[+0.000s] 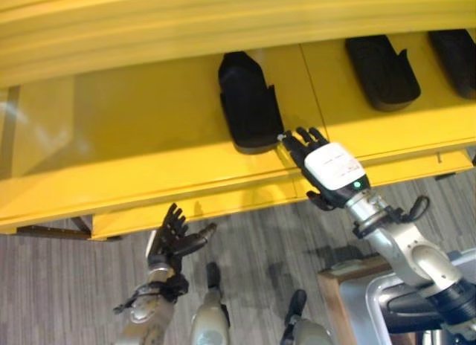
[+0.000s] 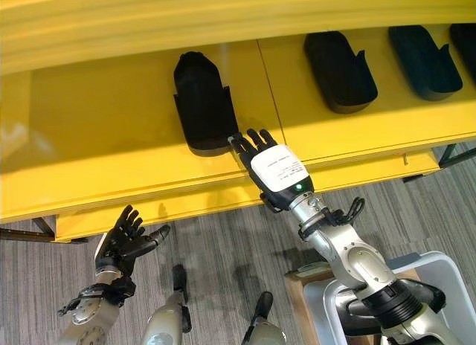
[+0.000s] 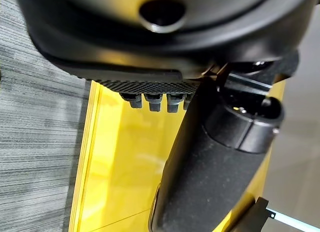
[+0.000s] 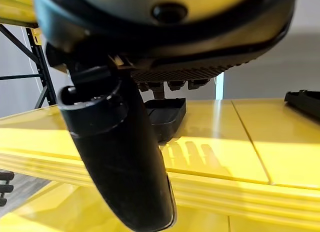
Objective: Move parts from the plastic box to the shelf.
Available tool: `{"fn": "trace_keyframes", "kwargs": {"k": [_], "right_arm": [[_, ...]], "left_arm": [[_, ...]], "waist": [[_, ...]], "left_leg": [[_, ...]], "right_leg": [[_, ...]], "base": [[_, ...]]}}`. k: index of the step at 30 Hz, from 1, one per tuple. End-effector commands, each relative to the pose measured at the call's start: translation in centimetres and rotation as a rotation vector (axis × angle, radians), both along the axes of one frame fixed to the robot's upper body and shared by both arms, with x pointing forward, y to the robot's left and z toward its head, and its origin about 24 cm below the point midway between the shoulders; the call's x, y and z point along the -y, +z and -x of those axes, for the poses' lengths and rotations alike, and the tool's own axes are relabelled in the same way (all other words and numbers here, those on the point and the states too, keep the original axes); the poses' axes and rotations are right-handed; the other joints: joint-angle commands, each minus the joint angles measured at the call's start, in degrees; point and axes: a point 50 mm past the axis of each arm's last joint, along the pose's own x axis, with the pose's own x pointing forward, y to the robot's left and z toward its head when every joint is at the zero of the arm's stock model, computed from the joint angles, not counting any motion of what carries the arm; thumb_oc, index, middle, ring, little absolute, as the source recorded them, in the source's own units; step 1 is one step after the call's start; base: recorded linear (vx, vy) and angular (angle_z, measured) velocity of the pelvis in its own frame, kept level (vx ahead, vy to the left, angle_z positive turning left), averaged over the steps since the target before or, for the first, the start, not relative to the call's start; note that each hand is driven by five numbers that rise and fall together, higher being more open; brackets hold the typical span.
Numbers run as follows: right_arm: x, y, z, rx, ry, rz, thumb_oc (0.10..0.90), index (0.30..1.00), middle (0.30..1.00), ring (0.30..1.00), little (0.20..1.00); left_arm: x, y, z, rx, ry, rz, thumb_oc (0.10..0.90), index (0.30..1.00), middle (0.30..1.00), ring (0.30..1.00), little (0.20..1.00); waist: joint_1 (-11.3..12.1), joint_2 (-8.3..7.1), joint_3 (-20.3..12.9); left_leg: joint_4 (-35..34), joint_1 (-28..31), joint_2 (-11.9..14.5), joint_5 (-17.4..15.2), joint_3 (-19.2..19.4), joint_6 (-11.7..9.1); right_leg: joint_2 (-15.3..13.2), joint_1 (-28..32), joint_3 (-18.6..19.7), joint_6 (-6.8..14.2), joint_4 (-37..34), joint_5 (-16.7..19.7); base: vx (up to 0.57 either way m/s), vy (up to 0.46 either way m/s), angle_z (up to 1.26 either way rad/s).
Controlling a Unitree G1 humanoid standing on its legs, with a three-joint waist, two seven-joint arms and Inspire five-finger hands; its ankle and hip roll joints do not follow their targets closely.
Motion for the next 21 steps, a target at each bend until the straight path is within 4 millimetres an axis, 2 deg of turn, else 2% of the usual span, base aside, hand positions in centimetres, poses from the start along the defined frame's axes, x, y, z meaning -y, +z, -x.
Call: {"fn": "trace_keyframes", "kwargs": {"k": [1,5,10,16,21], "right_arm": [[-1.7,5.5,0.5,0.299,0.108,-0.011,0.900,1.000,1.000,1.000,1.000],[-1.4,6.2,1.0,0.350,0.112,-0.058,0.900,1.000,1.000,1.000,1.000],[-1.4,6.1,1.4,0.338,0.121,-0.069,0.900,1.000,1.000,1.000,1.000],[-1.1,3.6,1.1,0.188,0.101,-0.076,0.900,1.000,1.000,1.000,1.000],[-1.2,2.6,1.0,0.124,0.104,-0.075,0.900,1.000,1.000,1.000,1.000]], "left_arm": [[0.0,4.2,-1.3,0.242,0.012,-0.035,0.900,1.000,1.000,1.000,1.000],[0.1,4.2,-1.4,0.242,0.016,-0.034,0.900,1.000,1.000,1.000,1.000],[0.1,4.1,-1.4,0.236,0.018,-0.038,0.900,1.000,1.000,1.000,1.000],[0.3,4.0,-1.5,0.239,0.016,-0.035,0.900,1.000,1.000,1.000,1.000],[0.1,4.0,-1.4,0.237,0.020,-0.037,0.900,1.000,1.000,1.000,1.000]], "waist": [[-0.94,-1.48,-1.93],[-1.44,-1.48,-1.63],[-1.65,-1.59,-1.45],[-1.87,-1.57,-0.88],[-1.88,-1.57,-0.56]], "left_leg": [[-0.68,2.02,-0.77,-2.12,-0.18,-0.23],[-0.68,2.14,-0.78,-2.16,0.18,-0.22],[-0.68,2.31,-0.82,-2.25,0.19,-0.15],[-0.68,2.23,-0.91,-2.10,-0.02,-0.17],[-0.68,2.02,-0.89,-2.02,-0.09,-0.18]], "right_leg": [[0.82,-2.75,0.82,-0.62,-0.04,-0.41],[0.69,-2.95,1.07,-0.59,-0.04,-0.25],[0.67,-2.93,1.34,-0.61,-0.04,-0.23],[0.64,-2.96,1.23,-0.74,-0.04,-0.12],[0.59,-3.22,1.16,-0.78,-0.04,-0.03]], "base": [[-0.01,0.025,-0.10],[0.00,0.015,-0.04],[0.00,0.000,0.00],[0.00,0.000,0.00],[0.00,0.000,0.00]]}}
